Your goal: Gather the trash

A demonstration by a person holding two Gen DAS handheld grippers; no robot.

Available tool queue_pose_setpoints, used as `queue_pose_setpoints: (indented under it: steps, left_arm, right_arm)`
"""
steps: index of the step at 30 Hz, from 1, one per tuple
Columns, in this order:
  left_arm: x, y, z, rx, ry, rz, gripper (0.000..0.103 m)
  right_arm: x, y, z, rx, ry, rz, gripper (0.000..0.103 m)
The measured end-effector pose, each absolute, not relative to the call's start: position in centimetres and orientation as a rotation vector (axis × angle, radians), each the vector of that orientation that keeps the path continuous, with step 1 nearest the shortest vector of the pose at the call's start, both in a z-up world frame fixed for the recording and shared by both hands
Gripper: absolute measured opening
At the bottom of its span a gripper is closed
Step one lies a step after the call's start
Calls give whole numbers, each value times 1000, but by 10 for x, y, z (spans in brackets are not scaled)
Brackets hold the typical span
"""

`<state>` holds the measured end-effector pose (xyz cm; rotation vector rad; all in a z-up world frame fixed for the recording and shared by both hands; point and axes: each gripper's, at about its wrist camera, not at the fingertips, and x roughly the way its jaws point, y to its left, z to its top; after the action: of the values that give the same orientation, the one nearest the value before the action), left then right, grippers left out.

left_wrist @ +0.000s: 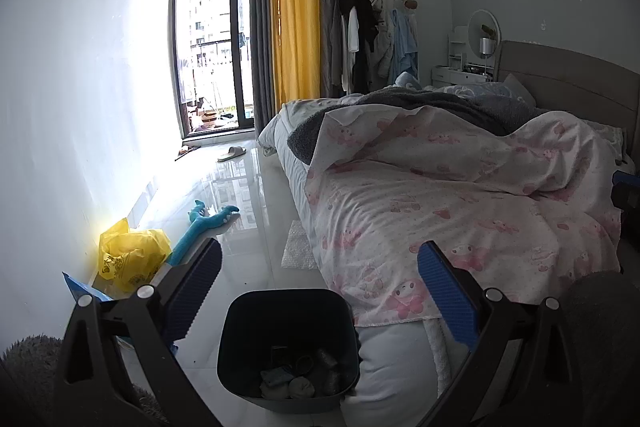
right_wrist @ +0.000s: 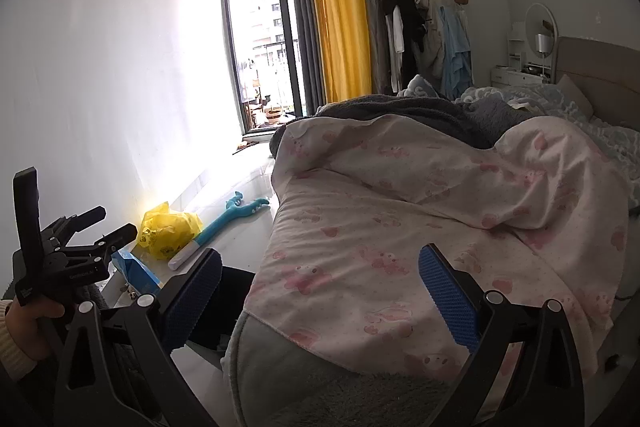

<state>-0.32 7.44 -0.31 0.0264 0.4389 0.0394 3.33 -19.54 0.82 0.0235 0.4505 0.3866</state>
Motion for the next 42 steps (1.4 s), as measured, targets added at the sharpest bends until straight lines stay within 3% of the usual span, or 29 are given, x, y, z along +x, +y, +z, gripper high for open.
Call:
queue_pose_setpoints:
  steps: [42]
  left_arm:
    - [-3,76,-3,15,443,40,100]
  right_arm:
    - [36,-197,8,23,456,389,100]
